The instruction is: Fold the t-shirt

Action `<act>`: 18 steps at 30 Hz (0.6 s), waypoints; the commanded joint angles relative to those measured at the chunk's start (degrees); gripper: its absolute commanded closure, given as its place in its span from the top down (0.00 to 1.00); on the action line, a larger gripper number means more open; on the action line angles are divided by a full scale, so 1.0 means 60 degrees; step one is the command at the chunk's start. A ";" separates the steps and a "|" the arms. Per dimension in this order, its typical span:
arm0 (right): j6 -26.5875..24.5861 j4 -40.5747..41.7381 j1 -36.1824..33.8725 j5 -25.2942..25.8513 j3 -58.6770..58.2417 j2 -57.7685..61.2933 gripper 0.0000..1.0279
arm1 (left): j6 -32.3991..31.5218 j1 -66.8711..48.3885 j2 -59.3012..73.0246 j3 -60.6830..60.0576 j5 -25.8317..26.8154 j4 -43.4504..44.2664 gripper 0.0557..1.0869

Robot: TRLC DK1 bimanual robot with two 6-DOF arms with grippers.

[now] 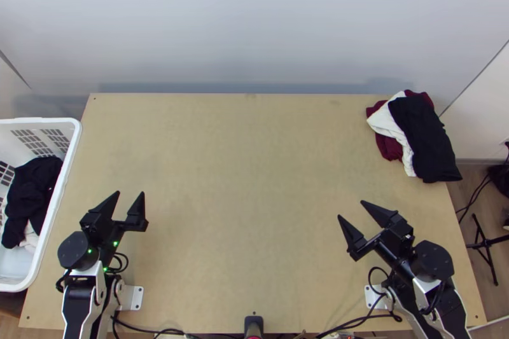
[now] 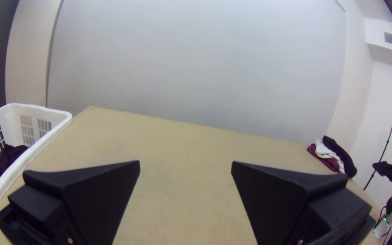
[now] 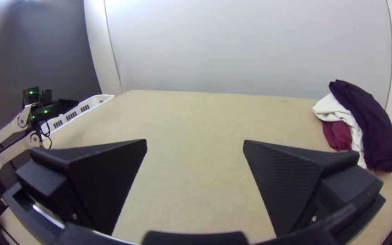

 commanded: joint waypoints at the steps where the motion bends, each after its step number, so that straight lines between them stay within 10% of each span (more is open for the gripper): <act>1: 0.0006 -0.0056 -0.0104 -0.0001 -0.0004 -0.0009 0.96 | -0.0100 0.0037 -0.0311 -0.0159 0.0069 -0.0090 0.95; 18: 0.0006 -0.0056 -0.0089 -0.0001 -0.0004 -0.0009 0.96 | -0.0056 0.0037 -0.0326 -0.0159 -0.0004 -0.0090 0.95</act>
